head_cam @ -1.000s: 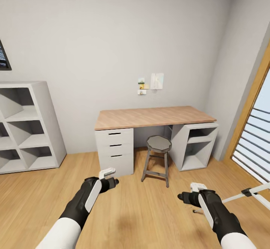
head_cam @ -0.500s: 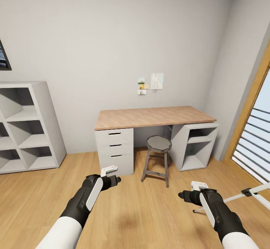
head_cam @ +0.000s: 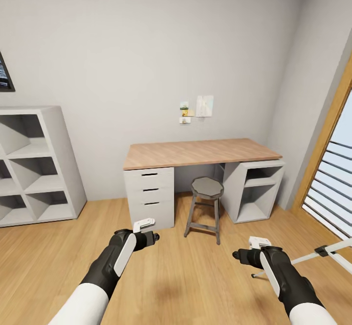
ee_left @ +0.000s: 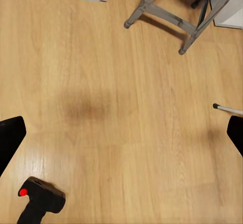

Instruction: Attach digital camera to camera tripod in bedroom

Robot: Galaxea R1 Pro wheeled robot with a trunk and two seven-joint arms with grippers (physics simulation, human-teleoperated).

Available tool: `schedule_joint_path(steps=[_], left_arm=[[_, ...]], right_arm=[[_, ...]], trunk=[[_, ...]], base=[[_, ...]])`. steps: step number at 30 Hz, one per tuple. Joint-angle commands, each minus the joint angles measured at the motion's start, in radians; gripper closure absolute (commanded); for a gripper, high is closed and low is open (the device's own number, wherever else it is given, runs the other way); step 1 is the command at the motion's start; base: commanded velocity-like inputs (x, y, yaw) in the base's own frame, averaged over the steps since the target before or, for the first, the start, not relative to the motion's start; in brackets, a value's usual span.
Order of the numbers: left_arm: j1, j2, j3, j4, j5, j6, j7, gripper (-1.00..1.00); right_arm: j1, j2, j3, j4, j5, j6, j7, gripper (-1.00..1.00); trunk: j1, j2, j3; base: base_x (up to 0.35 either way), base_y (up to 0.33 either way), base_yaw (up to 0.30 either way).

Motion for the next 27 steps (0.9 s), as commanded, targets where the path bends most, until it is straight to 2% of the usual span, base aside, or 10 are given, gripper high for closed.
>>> schedule_joint_path(steps=[1,9,27], left_arm=[[-0.001,-0.001,-0.002,-0.001,0.011,0.003,0.009,-1.00],[-0.001,-0.012,-0.003,-0.002,0.009,0.004,0.009,-1.00],[-0.001,-0.011,-0.001,-0.001,0.015,0.006,0.008,-1.00]], right_arm=[[-0.001,0.000,-0.002,-0.001,-0.001,0.005,0.003,-1.00],[-0.001,0.000,-0.002,-0.002,-0.001,0.011,0.003,-1.00],[-0.001,-0.001,-0.002,-0.002,-0.001,0.012,0.003,-1.00]], trunk=[[0.004,-0.008,-0.004],[0.034,-0.064,-0.029],[0.103,-0.190,-0.086]], base=[[0.000,0.000,0.000],[0.000,0.000,0.000],[0.000,0.000,0.000]])
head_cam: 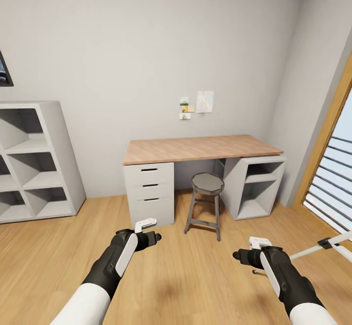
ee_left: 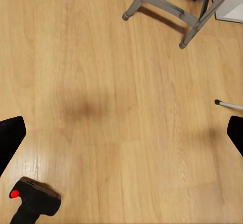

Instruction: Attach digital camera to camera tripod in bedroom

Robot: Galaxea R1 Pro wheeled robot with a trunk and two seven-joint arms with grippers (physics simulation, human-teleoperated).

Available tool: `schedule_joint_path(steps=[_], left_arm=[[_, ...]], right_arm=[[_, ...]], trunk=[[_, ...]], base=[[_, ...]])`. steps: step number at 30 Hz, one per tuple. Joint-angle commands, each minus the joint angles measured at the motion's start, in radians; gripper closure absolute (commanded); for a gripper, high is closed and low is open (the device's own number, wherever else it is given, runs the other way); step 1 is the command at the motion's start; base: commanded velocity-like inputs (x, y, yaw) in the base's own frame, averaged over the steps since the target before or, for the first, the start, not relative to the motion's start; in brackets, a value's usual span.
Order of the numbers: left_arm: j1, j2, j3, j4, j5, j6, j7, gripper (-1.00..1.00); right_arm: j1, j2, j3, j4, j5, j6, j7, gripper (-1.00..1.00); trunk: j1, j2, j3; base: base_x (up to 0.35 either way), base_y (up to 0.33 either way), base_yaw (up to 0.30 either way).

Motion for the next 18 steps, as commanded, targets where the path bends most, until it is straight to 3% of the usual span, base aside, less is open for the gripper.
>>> schedule_joint_path(steps=[1,18], left_arm=[[-0.001,0.000,-0.002,-0.001,0.011,0.003,0.009,-1.00],[-0.001,0.001,0.009,0.016,0.014,0.006,0.011,-1.00]], right_arm=[[-0.001,0.000,-0.002,-0.001,-0.001,0.005,0.003,-1.00],[-0.001,0.001,-0.003,-0.003,0.001,0.005,0.001,-1.00]], trunk=[[0.004,-0.008,-0.004],[0.069,-0.127,-0.058]], base=[[0.000,0.000,0.000],[0.000,0.000,0.000]])
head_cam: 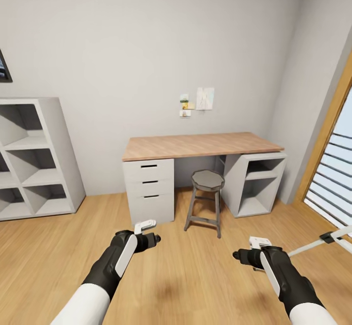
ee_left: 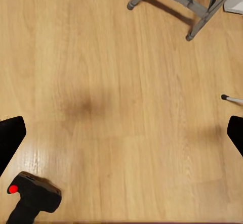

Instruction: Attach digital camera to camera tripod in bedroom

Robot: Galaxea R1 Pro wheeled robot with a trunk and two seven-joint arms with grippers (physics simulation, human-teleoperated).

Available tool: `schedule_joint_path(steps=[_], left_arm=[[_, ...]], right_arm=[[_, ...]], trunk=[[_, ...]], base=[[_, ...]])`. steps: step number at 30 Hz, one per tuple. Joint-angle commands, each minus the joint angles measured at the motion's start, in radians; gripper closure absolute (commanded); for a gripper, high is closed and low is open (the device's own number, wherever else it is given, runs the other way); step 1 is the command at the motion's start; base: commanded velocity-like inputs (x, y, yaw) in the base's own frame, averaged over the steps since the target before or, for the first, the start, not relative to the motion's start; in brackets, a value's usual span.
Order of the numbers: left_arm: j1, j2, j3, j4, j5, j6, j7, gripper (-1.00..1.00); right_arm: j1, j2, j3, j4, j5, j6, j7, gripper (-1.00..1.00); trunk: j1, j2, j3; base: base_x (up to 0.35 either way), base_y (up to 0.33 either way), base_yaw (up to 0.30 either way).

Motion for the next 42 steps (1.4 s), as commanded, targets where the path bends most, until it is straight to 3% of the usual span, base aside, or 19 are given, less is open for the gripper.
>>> schedule_joint_path(steps=[1,10,13,14,17,18,22,30,37,42], left_arm=[[-0.001,0.000,-0.001,0.004,0.011,0.003,0.009,-1.00],[-0.001,0.002,0.011,0.060,0.031,0.004,0.011,-1.00],[-0.001,0.003,0.029,0.062,0.034,0.004,0.011,-1.00],[-0.001,0.003,0.064,0.063,0.034,0.004,0.011,-1.00],[-0.001,0.004,0.067,0.064,0.034,0.004,0.012,-1.00],[-0.001,0.003,0.070,0.063,0.034,0.001,0.062,-1.00],[-0.001,0.000,0.070,0.059,0.037,-0.002,0.146,-1.00],[-0.001,-0.001,0.071,0.059,0.037,-0.005,0.181,-1.00],[-0.001,0.000,0.071,0.060,0.036,-0.014,0.186,-1.00],[-0.001,-0.001,0.071,0.060,0.036,-0.016,0.189,-1.00]], right_arm=[[-0.001,0.000,-0.002,-0.001,-0.001,0.005,0.003,-1.00],[-0.001,-0.002,-0.001,0.000,-0.008,0.006,0.008,-1.00],[-0.001,-0.002,-0.001,0.000,-0.006,0.006,0.010,-1.00],[-0.001,0.001,0.000,-0.001,0.001,0.005,0.010,-1.00],[-0.001,0.002,0.000,-0.001,0.003,0.004,0.009,-1.00],[-0.001,0.002,0.000,0.000,0.004,0.002,0.008,-1.00],[-0.001,0.000,-0.001,0.000,0.005,0.002,0.010,-1.00],[-0.001,-0.002,-0.003,-0.001,0.000,0.003,0.014,-1.00],[-0.001,-0.004,-0.005,-0.004,-0.002,0.004,0.071,-1.00],[-0.001,-0.009,-0.007,-0.010,-0.001,0.004,0.172,-1.00]], trunk=[[0.004,-0.008,-0.004],[0.038,-0.071,-0.032],[0.050,-0.092,-0.042],[0.054,-0.099,-0.045],[0.065,-0.120,-0.054],[0.069,-0.127,-0.058],[0.084,-0.155,-0.070],[0.115,-0.211,-0.095],[0.142,-0.260,-0.117],[0.161,-0.295,-0.133]], base=[[0.000,0.000,0.000],[0.000,0.000,0.000],[0.000,0.000,0.000],[0.000,0.000,0.000],[0.000,0.000,0.000],[0.000,0.000,0.000],[0.000,0.000,0.000],[0.000,0.000,0.000],[0.000,0.000,0.000],[0.000,0.000,0.000]])
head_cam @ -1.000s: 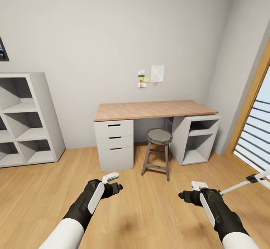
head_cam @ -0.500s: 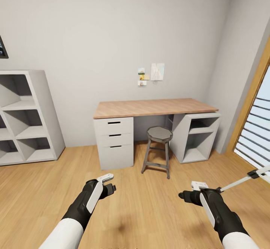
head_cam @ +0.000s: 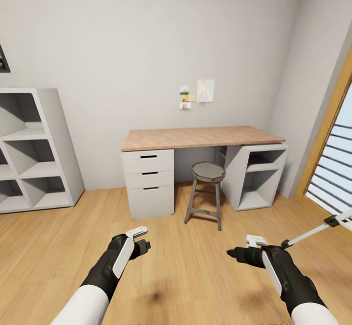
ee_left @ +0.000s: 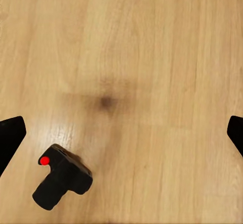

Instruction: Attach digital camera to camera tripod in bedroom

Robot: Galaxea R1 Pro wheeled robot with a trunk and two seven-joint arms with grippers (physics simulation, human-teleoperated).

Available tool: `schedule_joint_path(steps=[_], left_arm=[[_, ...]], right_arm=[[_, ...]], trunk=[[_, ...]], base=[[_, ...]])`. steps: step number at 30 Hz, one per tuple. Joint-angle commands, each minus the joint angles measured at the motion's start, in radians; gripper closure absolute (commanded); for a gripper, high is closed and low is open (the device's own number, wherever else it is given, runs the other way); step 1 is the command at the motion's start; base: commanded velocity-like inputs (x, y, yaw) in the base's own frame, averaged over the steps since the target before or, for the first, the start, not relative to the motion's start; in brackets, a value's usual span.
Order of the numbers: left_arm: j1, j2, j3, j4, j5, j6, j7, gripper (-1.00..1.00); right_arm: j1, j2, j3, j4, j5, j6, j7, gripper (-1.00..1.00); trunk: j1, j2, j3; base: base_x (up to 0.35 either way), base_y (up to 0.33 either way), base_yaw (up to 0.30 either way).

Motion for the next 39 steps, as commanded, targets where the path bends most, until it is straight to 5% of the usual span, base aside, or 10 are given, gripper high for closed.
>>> schedule_joint_path(steps=[1,24,31,39], left_arm=[[0.000,-0.001,0.002,-0.001,0.011,0.002,0.008,-1.00],[0.000,-0.002,0.001,-0.001,0.012,-0.004,0.010,-1.00],[0.000,-0.003,0.001,-0.001,0.013,-0.029,0.010,-1.00],[0.000,-0.005,0.001,0.000,0.012,-0.057,0.041,-1.00]], right_arm=[[-0.001,-0.004,-0.002,-0.002,0.000,0.005,0.032,-1.00],[-0.001,-0.199,-0.063,-0.004,-0.009,0.007,0.696,-1.00],[-0.001,-0.237,-0.067,-0.003,-0.007,0.006,0.796,-1.00],[-0.001,-0.242,-0.068,-0.005,0.000,0.044,0.810,-1.00]], trunk=[[0.004,-0.008,-0.004],[0.092,-0.169,-0.076],[0.119,-0.218,-0.098],[0.149,-0.274,-0.123]], base=[[0.000,0.000,0.000],[0.000,0.000,0.000],[0.000,0.000,0.000],[0.000,0.000,0.000]])
